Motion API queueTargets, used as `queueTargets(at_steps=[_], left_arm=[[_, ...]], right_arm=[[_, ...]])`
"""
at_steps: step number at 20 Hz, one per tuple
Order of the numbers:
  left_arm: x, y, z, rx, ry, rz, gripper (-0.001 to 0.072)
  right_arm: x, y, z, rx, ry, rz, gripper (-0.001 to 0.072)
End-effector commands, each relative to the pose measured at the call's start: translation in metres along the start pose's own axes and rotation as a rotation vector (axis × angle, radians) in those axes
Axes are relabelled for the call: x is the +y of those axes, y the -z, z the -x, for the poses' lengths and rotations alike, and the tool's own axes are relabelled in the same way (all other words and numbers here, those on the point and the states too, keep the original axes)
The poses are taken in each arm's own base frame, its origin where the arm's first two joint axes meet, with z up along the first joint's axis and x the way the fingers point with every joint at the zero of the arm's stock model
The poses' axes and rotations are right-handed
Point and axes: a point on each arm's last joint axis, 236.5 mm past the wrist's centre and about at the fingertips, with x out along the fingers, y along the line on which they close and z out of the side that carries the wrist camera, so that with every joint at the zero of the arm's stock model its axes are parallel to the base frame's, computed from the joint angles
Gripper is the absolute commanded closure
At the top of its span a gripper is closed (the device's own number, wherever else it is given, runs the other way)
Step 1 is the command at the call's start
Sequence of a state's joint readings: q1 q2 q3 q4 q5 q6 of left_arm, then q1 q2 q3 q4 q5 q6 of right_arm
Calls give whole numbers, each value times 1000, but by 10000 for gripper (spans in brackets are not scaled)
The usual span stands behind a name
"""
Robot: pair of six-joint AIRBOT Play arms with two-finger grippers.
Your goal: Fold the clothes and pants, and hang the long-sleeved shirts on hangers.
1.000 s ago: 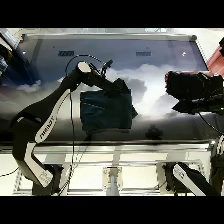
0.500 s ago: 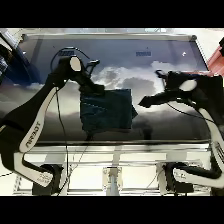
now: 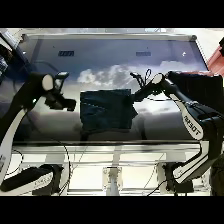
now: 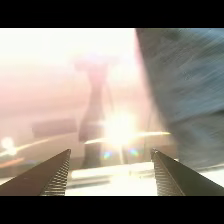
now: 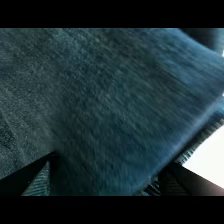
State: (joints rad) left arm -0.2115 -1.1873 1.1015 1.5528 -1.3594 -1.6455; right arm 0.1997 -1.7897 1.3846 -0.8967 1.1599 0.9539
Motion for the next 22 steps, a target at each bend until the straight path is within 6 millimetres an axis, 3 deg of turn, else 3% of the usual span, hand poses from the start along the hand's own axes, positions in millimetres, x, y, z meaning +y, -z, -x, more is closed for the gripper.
queueTargets(at_steps=[1,3,4,5,6,8,10,12,13,15,19,22], left_arm=[[21,33,-7,-31,-22,87,176],[22,40,-7,-28,-22,89,177],[22,41,-8,-24,-22,89,177],[22,41,-8,-24,-22,89,177],[22,41,-8,-25,-22,89,177],[22,41,-8,-24,-22,89,177],[21,41,-8,-24,-21,88,177],[22,41,-8,-25,-22,88,177],[22,41,-8,-24,-22,88,177],[22,41,-8,-24,-22,88,177],[22,41,-8,-25,-22,88,177],[22,41,-8,-25,-22,88,177]], right_arm=[[17,14,-25,92,-60,18,80],[35,17,-39,123,-73,56,225],[44,19,-44,137,-75,78,362],[52,21,-47,151,-81,94,584],[58,22,-46,168,-87,94,683],[57,29,-30,233,-72,57,682],[33,43,6,318,32,13,682],[-6,69,61,405,186,-52,682],[-23,91,98,470,252,-95,682],[-42,131,168,538,314,-220,682],[-79,169,272,265,432,-552,682],[-101,219,328,99,524,-785,682]])
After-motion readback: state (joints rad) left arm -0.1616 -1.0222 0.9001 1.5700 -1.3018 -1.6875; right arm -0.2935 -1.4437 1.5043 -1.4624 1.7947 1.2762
